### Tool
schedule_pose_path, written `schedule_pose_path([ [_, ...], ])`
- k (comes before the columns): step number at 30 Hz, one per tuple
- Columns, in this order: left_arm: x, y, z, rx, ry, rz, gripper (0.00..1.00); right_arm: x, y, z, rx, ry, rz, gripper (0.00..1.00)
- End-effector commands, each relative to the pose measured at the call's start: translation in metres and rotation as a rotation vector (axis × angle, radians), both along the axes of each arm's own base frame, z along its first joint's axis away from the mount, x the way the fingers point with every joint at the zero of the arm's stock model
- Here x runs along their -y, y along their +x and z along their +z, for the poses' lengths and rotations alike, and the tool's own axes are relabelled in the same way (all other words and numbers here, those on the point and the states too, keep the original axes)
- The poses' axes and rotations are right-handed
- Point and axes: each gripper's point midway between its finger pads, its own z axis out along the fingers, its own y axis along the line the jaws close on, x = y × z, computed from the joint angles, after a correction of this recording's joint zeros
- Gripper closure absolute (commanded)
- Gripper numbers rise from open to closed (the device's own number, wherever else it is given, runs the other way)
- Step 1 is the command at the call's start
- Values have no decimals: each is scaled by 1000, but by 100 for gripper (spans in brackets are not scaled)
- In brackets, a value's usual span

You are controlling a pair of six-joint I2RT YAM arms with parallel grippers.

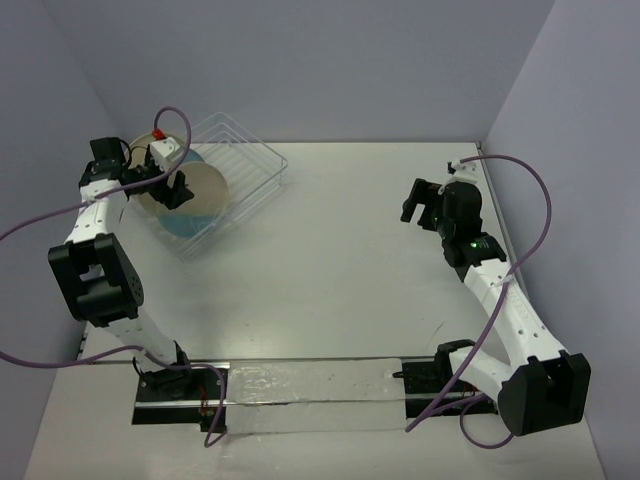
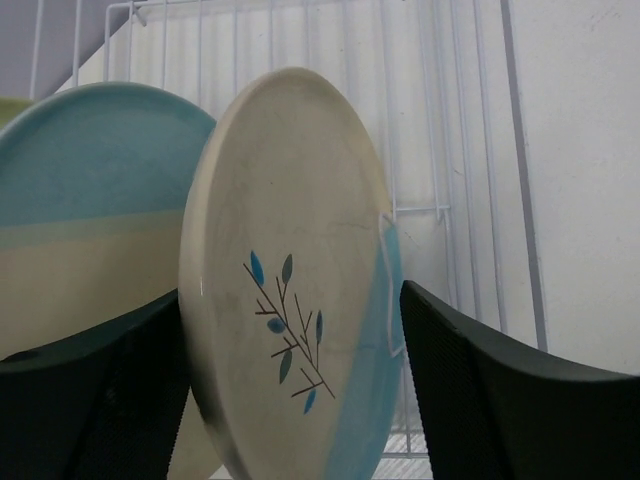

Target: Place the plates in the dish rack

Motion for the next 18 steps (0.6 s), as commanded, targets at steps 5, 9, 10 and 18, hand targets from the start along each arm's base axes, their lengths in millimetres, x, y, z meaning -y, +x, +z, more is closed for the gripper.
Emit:
schedule_pose_path([
  [5,-16,22,66,168,50,108,2,5,-3,14,44,-2,-18,0],
  [9,-41,35,129,326,33,348,1,5,-2,28,77,22,-36,0],
  [10,-45,35,155,395,4,408,1,5,-2,33,88,38,-42,0],
  [18,-43,19,291,526,-513,837,1,43,-8,40,136,155,-363,0],
])
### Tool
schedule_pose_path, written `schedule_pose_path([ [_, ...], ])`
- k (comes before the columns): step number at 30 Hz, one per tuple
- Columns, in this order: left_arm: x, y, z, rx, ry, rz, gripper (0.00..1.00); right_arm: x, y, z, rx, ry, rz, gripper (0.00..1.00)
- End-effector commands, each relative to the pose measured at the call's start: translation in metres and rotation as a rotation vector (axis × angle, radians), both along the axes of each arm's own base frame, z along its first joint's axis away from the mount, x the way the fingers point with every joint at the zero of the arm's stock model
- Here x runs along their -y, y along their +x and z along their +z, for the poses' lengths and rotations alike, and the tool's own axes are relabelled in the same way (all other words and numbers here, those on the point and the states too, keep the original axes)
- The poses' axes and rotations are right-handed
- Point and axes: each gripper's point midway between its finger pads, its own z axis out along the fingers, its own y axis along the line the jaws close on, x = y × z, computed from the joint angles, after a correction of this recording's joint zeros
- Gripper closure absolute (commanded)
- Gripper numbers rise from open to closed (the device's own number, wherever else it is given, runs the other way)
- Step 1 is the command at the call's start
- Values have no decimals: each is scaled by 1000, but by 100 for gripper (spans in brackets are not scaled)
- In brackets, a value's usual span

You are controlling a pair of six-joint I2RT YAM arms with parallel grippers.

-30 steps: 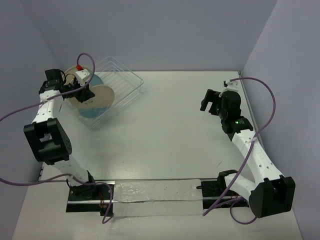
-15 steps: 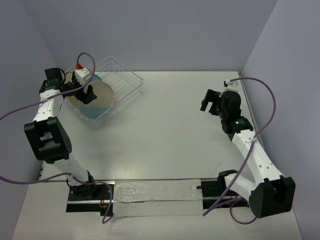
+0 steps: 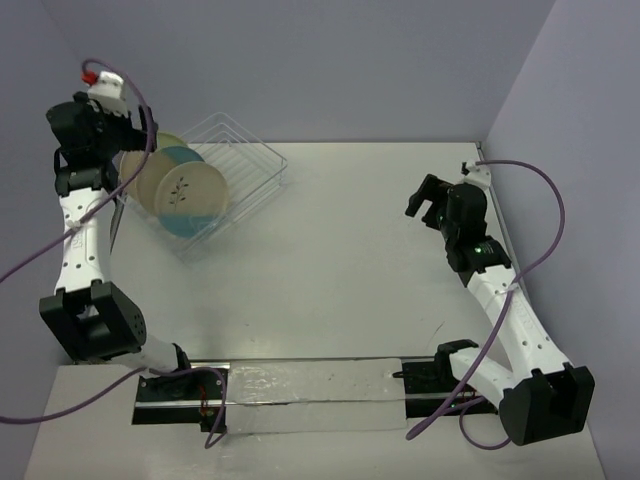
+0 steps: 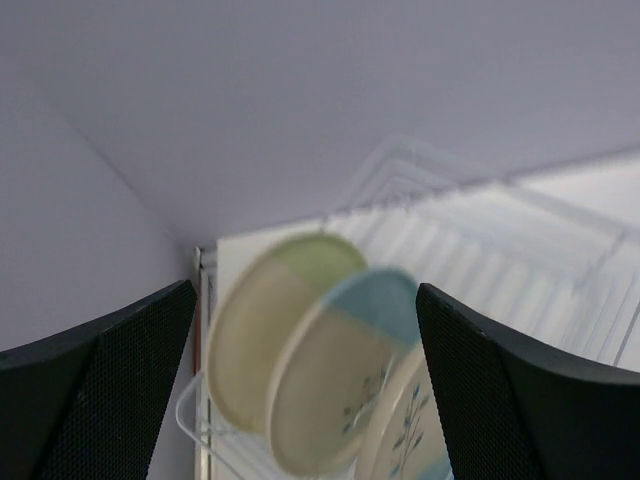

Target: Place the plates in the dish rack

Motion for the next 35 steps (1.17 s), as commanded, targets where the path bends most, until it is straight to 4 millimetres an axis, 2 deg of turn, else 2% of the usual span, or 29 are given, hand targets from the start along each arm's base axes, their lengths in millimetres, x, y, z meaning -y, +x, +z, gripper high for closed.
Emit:
schedule_pose_path([
  [1,17,-7,113,240,-384,194,1,37,-5,19,78,82,-282,0],
  [3,44,-2,113,220,-441,153,1,41,-9,15,73,91,-314,0],
  [6,113,-5,92,154,-500,87,1,45,-14,7,66,91,-337,0],
  [8,147,-17,57,94,-528,73,1,49,-18,1,63,99,-366,0],
  [9,168,-31,54,101,-552,31,1,51,-20,0,65,106,-382,0],
  [10,178,-43,38,115,-570,-2,1,50,-21,-1,67,122,-388,0],
  [11,205,-56,29,103,-597,-62,1,49,-22,0,72,132,-385,0],
  [12,217,-63,1,74,-599,-83,1,50,-23,1,82,142,-391,0],
  [13,227,-71,-2,70,-605,-109,1,50,-24,2,86,146,-395,0],
  [15,249,-91,-50,-36,-568,-131,1,54,-27,1,94,147,-416,0],
  [17,265,-107,-83,-108,-503,-159,1,57,-30,-4,93,153,-441,0],
  [19,267,-117,-107,-158,-467,-149,1,57,-31,-8,86,150,-445,0],
  [23,259,-124,-123,-178,-474,-119,1,54,-27,-12,64,142,-427,0],
  [28,256,-132,-111,-133,-488,-143,1,51,-22,-18,36,137,-412,0],
  [35,251,-134,-109,-113,-493,-133,1,53,-25,-18,43,128,-417,0],
])
